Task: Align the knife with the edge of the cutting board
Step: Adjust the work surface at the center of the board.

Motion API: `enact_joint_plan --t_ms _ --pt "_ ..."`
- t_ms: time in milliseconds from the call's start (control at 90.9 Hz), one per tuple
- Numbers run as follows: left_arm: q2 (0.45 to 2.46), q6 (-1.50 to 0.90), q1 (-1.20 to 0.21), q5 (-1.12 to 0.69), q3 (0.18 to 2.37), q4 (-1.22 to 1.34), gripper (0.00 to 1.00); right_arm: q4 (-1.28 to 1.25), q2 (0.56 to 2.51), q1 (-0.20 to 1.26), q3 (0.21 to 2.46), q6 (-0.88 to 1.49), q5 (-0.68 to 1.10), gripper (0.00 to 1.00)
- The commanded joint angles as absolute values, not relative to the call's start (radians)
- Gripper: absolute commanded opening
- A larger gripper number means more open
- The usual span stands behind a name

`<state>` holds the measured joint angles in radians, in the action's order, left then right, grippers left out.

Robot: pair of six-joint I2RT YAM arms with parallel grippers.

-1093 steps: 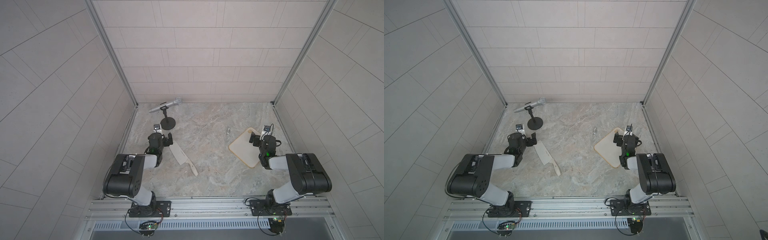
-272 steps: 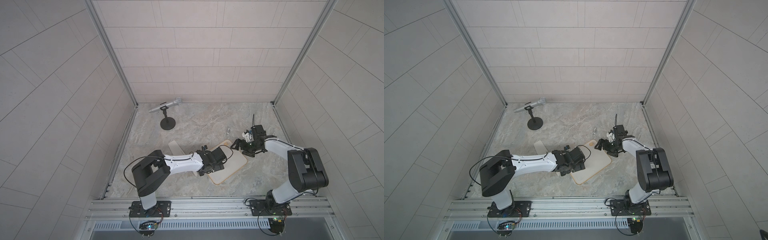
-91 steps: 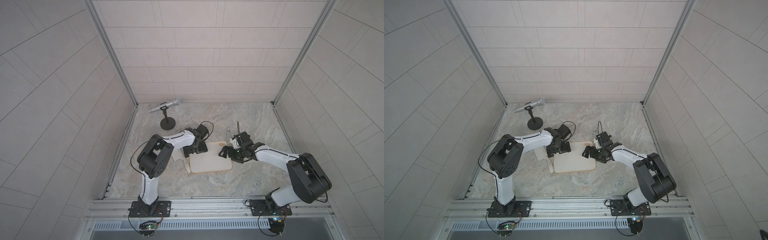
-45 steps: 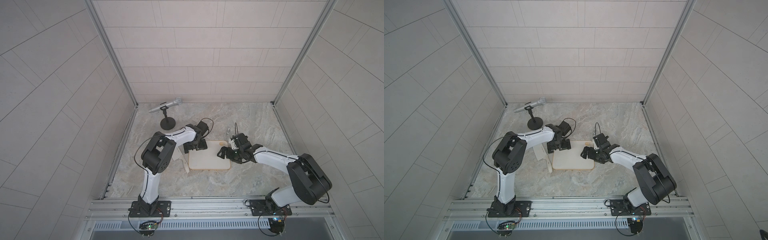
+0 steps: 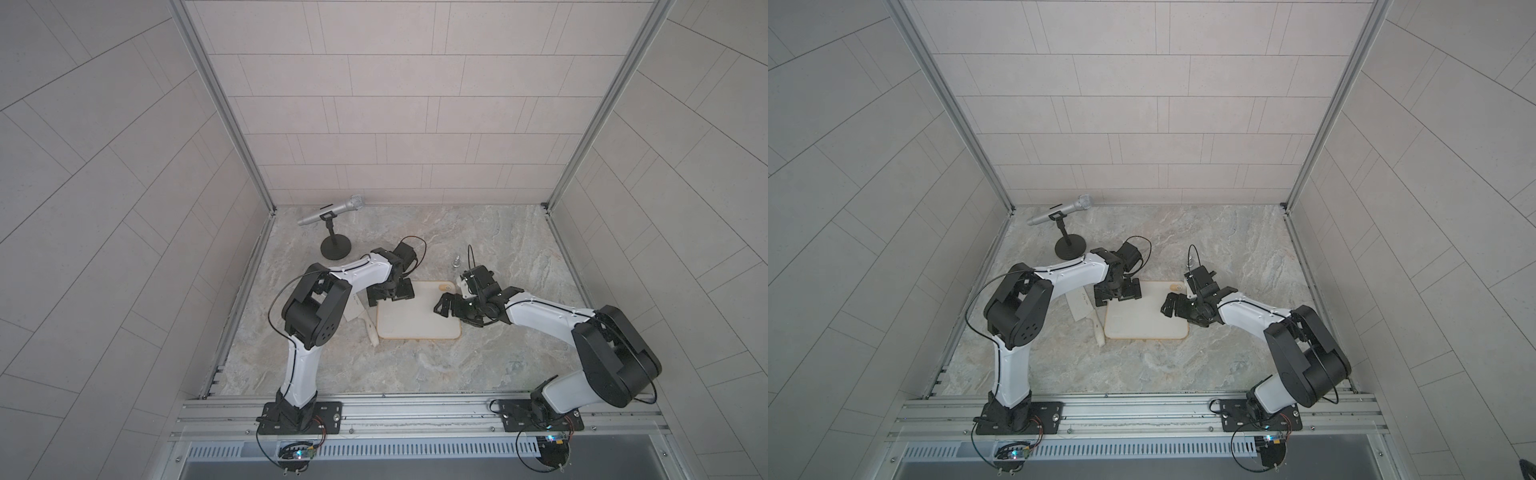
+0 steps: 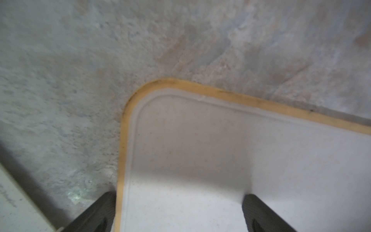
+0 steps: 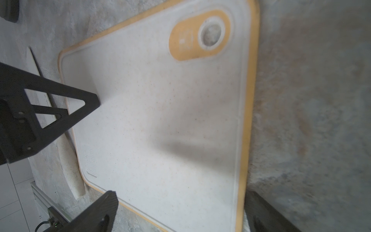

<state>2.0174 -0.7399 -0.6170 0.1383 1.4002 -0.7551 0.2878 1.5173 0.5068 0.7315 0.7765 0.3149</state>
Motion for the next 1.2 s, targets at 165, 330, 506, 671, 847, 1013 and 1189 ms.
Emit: enact_joint_plan --t_ms 165,330,506,671,847,1013,1189 --pt "1.997 -0.744 -0.632 0.029 1.384 -0.672 1.00 0.321 1.623 0.538 0.710 0.786 0.354 1.00" --pt "1.993 -0.741 -0.629 0.034 1.378 -0.673 1.00 0.321 1.629 0.538 0.714 0.785 0.348 1.00" --pt "1.984 -0.741 -0.621 0.031 1.368 -0.669 1.00 0.331 1.626 0.538 0.722 0.781 0.343 1.00" --pt "1.973 -0.740 -0.614 0.030 1.365 -0.669 1.00 0.355 1.630 0.539 0.745 0.771 0.330 1.00" --pt "1.965 -0.739 -0.611 0.026 1.362 -0.671 1.00 0.362 1.643 0.537 0.765 0.766 0.328 1.00" --pt "1.961 -0.737 -0.609 0.025 1.359 -0.670 1.00 0.365 1.657 0.537 0.778 0.764 0.323 1.00" --pt "1.955 -0.732 -0.607 0.025 1.355 -0.668 1.00 0.359 1.674 0.537 0.790 0.767 0.322 1.00"
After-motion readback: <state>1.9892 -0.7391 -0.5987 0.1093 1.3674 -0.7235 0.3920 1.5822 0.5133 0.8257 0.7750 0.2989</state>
